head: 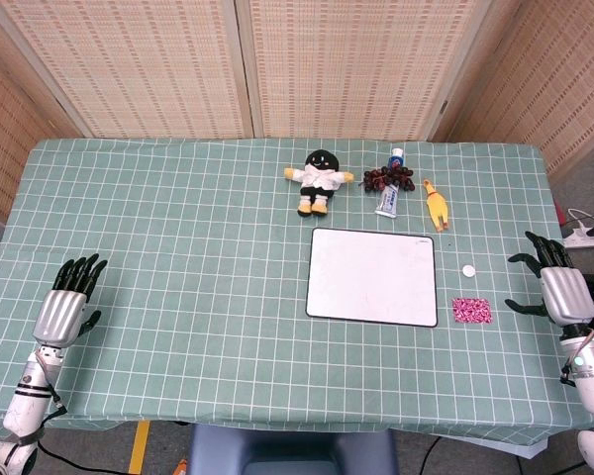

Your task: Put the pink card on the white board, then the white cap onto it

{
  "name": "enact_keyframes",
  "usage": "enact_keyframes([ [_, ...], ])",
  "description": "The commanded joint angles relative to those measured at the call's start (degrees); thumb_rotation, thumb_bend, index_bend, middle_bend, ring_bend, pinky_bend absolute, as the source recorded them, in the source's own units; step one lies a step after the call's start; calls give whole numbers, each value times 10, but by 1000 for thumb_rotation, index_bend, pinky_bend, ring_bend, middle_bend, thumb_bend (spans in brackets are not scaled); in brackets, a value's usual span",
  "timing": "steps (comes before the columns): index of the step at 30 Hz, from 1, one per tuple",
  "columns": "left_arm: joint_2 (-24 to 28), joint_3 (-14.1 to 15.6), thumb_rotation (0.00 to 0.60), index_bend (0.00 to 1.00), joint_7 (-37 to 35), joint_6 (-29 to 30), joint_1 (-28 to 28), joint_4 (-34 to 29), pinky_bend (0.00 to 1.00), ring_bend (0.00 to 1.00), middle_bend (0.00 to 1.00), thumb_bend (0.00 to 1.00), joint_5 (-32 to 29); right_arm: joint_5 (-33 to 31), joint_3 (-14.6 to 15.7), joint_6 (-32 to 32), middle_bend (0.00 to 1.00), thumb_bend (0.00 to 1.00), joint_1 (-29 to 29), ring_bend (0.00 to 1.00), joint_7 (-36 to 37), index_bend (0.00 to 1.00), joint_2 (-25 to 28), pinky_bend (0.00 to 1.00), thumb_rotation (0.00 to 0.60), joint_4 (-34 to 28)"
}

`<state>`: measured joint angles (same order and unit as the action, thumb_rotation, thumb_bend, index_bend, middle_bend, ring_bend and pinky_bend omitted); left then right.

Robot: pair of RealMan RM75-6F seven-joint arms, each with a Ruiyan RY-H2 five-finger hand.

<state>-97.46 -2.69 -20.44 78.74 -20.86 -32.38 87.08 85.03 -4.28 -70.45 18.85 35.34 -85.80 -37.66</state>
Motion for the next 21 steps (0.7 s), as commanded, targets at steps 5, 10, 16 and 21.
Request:
enact_keyframes([
  [5,-1,0,600,0,0,4,1,-3,0,0,0,222,0,0,1,-1,0,0,-2,0,0,333,0,0,600,2],
  [10,-4,-2,600,0,2,13,1,-2,0,0,0,221,1,4,3,-8,0,0,-4,0,-6,334,0,0,600,1],
  [16,-6,0,600,0,-4,10,0,-1,0,0,0,223,2,2,2,-12,0,28,-6,0,-24,337,3,0,600,-6],
  [21,-4,2,600,0,-13,1,1,3,0,0,0,224,1,3,3,-6,0,30,-2,0,-41,340,4,0,600,-14],
])
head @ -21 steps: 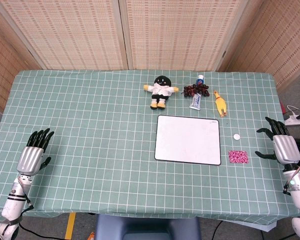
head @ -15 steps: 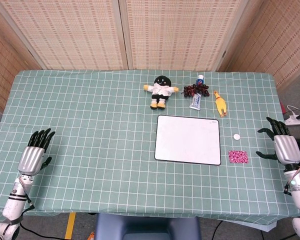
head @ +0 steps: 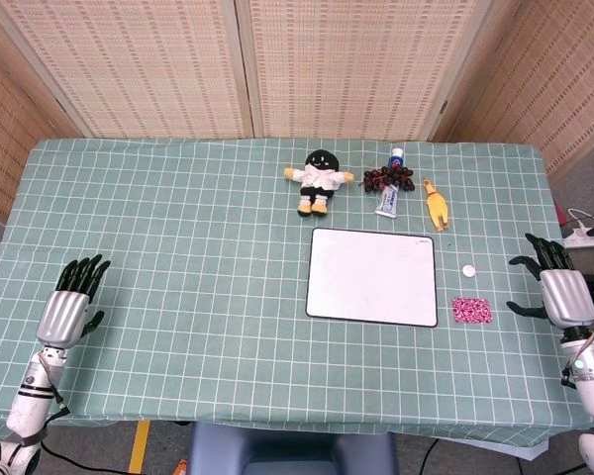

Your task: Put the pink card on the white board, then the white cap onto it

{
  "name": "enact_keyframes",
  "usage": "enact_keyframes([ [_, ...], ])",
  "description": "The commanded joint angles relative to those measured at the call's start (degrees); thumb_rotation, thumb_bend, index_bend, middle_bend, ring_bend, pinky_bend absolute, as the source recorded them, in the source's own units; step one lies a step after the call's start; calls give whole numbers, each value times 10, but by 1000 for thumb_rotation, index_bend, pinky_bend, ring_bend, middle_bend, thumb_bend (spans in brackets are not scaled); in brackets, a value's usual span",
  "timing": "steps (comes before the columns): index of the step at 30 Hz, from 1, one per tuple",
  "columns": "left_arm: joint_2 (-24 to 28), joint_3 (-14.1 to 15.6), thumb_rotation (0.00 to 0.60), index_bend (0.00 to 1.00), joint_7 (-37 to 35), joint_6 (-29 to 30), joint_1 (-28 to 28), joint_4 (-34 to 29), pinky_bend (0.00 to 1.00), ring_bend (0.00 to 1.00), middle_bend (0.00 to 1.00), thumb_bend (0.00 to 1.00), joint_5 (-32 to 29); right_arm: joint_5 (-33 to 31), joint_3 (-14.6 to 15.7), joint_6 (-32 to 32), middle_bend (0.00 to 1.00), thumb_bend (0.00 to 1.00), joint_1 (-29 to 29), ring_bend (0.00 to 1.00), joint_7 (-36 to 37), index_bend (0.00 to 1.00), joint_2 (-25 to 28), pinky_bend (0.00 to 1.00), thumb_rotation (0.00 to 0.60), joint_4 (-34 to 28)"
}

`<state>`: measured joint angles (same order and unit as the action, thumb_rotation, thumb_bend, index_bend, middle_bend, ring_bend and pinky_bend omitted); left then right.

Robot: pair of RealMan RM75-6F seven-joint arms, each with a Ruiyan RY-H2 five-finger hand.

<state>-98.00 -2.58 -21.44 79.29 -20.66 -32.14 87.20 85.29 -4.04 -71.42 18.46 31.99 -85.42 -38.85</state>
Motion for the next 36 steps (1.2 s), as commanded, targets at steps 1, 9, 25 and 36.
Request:
enact_keyframes([
  [1,1,0,600,0,-4,-3,-1,-1,0,0,0,224,0,0,2,8,0,30,3,0,-12,338,0,0,600,-3],
  [9,1,0,600,0,0,8,2,-4,0,0,0,223,1,-12,4,50,0,29,9,0,-96,330,19,0,600,-57],
  [25,7,3,600,0,-15,6,2,-12,0,0,0,223,4,-128,-6,169,0,36,16,0,-360,310,87,0,600,-263],
  [36,8,4,600,0,-17,5,2,-14,0,0,0,223,5,-203,-15,212,0,174,35,0,-451,315,78,0,600,-291],
])
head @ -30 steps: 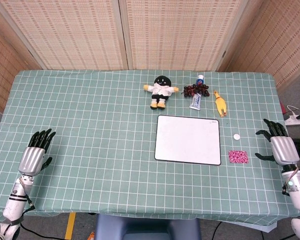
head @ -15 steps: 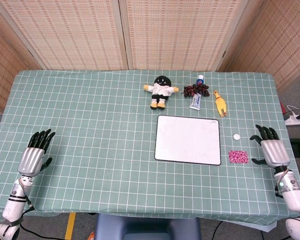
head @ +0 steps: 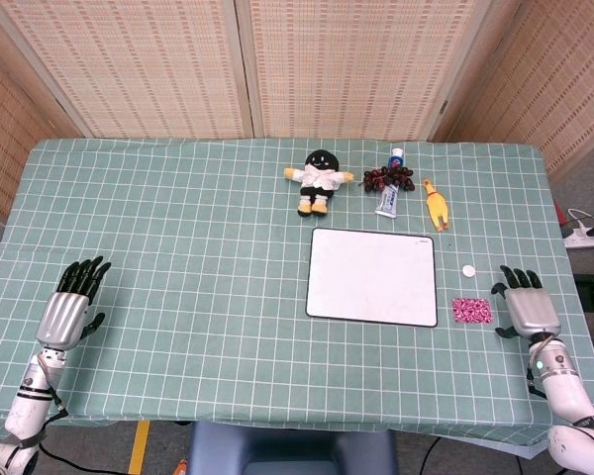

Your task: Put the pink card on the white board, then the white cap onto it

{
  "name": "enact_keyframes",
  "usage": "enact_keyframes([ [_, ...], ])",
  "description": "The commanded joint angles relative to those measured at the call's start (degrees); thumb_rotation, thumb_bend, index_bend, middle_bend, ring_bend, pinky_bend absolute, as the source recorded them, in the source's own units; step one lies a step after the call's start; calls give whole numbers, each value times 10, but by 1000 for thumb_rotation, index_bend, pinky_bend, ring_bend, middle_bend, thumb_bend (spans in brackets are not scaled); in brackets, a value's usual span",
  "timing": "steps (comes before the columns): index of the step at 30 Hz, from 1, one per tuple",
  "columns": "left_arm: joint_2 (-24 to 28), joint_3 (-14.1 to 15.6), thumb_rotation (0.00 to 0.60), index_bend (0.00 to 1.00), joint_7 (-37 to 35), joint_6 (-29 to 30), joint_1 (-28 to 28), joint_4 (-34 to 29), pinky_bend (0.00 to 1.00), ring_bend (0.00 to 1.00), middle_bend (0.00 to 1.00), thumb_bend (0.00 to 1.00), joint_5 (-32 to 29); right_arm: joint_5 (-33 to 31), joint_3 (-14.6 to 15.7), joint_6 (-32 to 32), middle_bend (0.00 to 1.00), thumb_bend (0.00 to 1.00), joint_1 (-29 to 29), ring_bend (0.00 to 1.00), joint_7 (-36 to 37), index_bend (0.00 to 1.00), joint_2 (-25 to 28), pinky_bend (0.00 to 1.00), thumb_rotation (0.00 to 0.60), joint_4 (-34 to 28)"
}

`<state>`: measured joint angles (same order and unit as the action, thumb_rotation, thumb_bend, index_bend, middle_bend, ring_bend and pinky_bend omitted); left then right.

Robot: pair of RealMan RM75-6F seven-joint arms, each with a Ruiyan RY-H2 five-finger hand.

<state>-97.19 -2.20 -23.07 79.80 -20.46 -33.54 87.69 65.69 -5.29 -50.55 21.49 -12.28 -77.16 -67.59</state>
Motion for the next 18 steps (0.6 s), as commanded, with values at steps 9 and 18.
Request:
enact_keyframes([
  [9,2,-1,600,0,-4,-4,-1,-1,0,0,0,223,-2,-12,-3,8,0,189,14,0,-12,314,-21,0,600,4],
  [18,4,0,600,0,-7,-8,-1,-2,0,0,0,223,-2,-25,1,24,0,189,20,0,-18,311,-36,0,600,17],
])
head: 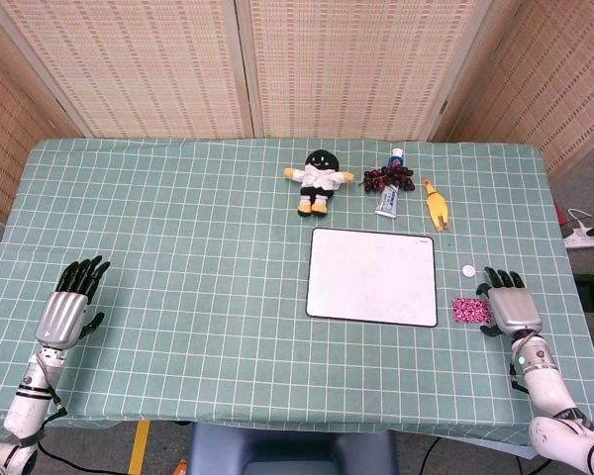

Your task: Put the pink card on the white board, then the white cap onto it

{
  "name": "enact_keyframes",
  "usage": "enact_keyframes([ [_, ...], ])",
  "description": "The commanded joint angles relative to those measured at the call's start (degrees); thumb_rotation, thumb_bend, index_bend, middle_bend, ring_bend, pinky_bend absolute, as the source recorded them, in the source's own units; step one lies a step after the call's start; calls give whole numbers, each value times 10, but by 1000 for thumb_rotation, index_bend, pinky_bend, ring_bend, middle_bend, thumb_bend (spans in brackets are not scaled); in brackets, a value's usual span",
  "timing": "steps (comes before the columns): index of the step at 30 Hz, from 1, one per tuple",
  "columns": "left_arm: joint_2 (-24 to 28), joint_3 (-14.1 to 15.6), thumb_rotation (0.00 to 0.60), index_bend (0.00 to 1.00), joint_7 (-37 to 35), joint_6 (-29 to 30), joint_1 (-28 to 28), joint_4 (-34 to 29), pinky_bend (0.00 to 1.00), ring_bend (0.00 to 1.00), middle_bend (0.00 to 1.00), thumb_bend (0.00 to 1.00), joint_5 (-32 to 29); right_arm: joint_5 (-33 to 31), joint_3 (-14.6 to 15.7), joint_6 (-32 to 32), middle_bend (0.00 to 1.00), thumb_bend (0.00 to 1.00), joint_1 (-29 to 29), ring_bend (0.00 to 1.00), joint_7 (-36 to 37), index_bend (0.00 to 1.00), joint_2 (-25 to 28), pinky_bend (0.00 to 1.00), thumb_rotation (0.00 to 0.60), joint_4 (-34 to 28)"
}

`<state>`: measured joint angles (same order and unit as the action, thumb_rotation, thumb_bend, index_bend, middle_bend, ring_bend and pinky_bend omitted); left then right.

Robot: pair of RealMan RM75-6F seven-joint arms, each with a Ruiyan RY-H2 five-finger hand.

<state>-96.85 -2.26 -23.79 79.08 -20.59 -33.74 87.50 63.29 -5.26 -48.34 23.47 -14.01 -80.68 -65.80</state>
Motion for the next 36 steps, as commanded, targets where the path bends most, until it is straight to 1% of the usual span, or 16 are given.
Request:
enact_keyframes([
  [1,0,0,600,0,0,-1,0,0,0,0,0,223,0,-1,1,1,0,189,0,0,0,311,0,0,600,-2],
  [8,2,1,600,0,-3,-4,-1,-2,0,0,0,224,0,-4,2,-4,0,189,0,0,1,311,2,0,600,-3],
  [18,4,3,600,0,-8,-7,-1,-3,0,0,0,223,2,-15,2,13,0,197,9,0,-8,311,0,0,600,2],
  [27,4,3,600,0,-11,-12,-2,-3,0,0,0,223,1,-25,3,22,0,221,16,0,-14,373,-3,0,600,7],
  [36,4,3,600,0,-12,-13,-2,-4,0,0,0,222,1,-32,4,25,0,233,18,0,-17,384,-3,0,600,8],
])
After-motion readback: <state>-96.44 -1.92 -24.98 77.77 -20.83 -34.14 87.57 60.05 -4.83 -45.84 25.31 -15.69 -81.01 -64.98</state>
